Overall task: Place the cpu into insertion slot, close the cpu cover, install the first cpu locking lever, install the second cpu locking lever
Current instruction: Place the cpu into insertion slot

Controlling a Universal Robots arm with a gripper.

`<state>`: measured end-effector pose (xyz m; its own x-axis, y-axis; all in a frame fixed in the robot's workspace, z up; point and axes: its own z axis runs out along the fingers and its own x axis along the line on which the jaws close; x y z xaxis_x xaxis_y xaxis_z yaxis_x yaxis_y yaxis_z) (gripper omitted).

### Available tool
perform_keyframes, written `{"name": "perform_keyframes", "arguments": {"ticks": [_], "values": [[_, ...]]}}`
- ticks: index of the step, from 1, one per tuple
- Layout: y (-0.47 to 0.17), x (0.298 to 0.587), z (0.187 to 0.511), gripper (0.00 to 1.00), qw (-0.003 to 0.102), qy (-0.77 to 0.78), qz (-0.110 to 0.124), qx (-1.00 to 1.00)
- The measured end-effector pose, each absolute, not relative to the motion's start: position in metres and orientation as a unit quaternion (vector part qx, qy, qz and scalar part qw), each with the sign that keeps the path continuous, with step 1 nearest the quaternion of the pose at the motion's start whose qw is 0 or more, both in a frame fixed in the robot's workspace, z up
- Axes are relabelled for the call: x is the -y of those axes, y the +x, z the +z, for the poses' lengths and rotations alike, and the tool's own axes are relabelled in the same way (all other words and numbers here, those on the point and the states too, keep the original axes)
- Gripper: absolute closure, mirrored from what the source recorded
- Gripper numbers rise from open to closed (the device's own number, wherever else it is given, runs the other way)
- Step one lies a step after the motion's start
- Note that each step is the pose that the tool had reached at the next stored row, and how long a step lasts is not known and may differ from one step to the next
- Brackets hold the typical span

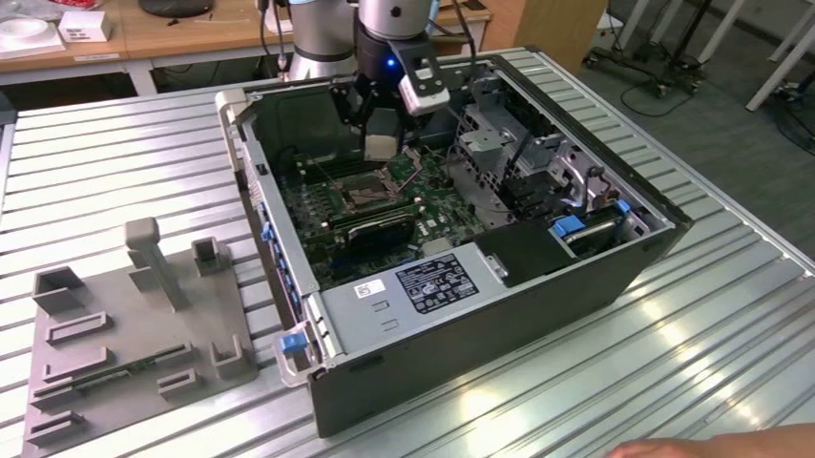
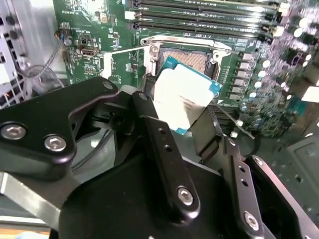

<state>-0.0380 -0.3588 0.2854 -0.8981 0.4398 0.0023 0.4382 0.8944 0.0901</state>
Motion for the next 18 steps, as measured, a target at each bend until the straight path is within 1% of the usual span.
{"name": "perform_keyframes", "arguments": {"ticks": [10, 18], "values": [[-0.0380, 0.3588, 0.2851, 0.46, 0.012, 0.292, 0.044, -0.955], [-0.0380, 0.3588, 0.2851, 0.46, 0.012, 0.300, 0.043, -0.953]]}}
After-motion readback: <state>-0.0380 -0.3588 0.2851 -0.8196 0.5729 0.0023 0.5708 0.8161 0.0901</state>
